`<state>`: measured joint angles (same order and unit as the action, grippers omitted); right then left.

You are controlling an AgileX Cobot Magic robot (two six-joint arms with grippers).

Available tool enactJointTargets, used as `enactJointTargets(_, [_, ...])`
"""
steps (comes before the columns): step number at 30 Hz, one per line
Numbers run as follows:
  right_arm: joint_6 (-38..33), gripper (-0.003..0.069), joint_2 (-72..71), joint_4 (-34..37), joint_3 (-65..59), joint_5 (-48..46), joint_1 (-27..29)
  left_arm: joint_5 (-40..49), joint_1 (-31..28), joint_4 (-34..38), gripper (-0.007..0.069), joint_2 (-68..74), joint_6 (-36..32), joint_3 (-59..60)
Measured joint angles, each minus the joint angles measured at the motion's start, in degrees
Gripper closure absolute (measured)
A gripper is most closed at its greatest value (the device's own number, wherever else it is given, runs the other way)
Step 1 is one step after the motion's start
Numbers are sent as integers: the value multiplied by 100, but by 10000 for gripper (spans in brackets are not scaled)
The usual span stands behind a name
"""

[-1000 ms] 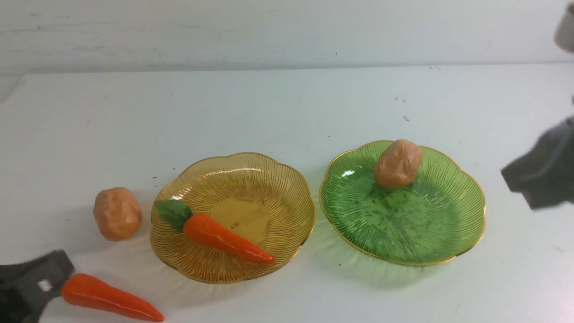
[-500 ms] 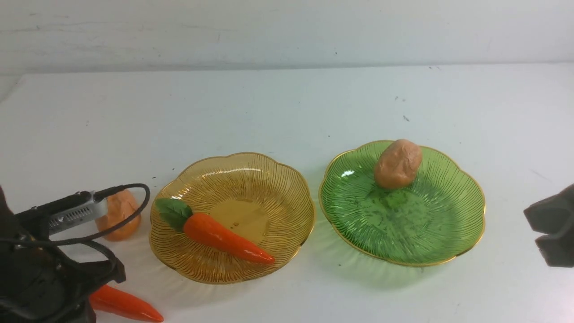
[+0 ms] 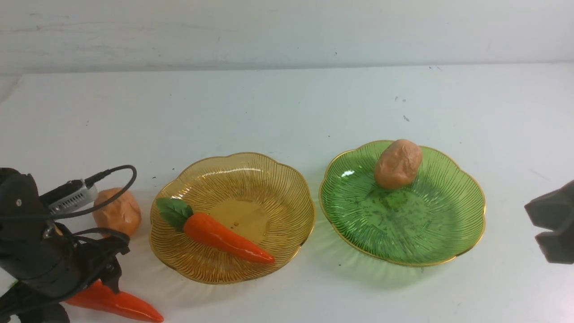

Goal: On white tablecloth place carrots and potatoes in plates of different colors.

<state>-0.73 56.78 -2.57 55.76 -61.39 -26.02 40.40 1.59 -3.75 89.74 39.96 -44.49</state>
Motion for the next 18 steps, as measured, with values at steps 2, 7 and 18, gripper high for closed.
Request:
enactJointTargets(2, [0,674,0,0,0,21,0,214,0,-227,515,0,-165,-310])
enactJointTargets(7, [0,674,0,0,0,27,0,1719,32,-293,624,-403,-669,-1519])
enactJointTargets(18, [0,674,0,0,0,68,0,2670,600,-114,505,-538,-883,-1465])
